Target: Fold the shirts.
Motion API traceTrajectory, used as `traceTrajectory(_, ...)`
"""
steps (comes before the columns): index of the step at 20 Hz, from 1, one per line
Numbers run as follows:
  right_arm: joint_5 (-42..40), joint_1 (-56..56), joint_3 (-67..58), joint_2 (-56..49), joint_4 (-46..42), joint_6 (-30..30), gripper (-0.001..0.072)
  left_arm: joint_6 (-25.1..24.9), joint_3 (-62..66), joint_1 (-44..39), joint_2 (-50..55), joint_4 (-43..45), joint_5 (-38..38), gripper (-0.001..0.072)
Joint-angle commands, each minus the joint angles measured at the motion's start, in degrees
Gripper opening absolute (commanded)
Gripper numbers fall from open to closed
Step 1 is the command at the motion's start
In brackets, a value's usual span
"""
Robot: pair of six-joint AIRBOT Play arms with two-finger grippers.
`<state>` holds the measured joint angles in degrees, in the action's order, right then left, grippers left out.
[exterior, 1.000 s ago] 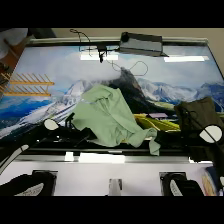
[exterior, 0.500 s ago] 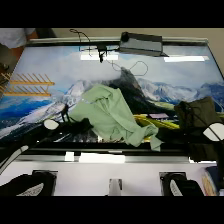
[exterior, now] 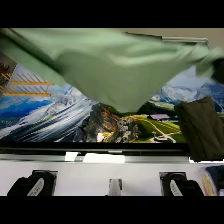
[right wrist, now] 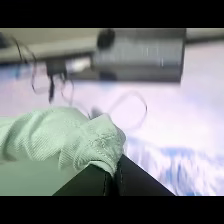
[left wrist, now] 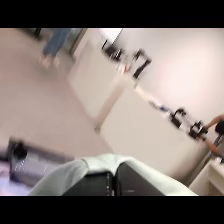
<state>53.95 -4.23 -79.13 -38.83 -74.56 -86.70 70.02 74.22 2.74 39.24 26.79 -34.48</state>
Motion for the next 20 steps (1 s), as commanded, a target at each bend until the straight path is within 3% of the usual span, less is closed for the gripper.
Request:
traceTrajectory(1, -8.2, 0.0, -10.9, 0.0, 4.8, -0.6, 0.0025, 1.7, 14.3, 1.9, -4.4, 0.2, 0.8, 0.0040)
traceTrajectory(5, -2.4, 0.0, -12.6, 1.2, 3.4, -0.5, 0.0025, 1.6, 17.1, 1.2, -4.8, 0.2, 7.2, 0.0040)
traceTrajectory(8, 9.4, 0.0, -12.6, 1.0, 1.7, -0.5, 0.0025, -2.5, 17.1, 1.2, -3.0, 0.2, 17.6, 0.0040)
traceTrajectory(10, 16.2, 0.0, -12.5, -0.4, 2.6, -1.4, 0.0025, -3.6, 17.1, 1.2, 0.1, 0.2, 19.6, 0.0040)
traceTrajectory(13, 23.5, 0.0, -12.5, -5.5, 6.4, -4.8, 0.0025, -3.5, 17.1, 1.1, 7.5, 0.2, 17.5, 0.0040)
traceTrajectory(17, 28.4, 0.0, -11.4, -16.5, 10.2, -4.5, 0.0025, -3.7, 17.1, 0.1, 20.6, 0.2, 12.7, 0.0040)
traceTrajectory(20, 27.4, 0.0, -8.8, -25.9, 10.2, -3.5, 0.0026, -7.0, 17.1, -1.8, 31.8, 0.2, 1.2, 0.0040)
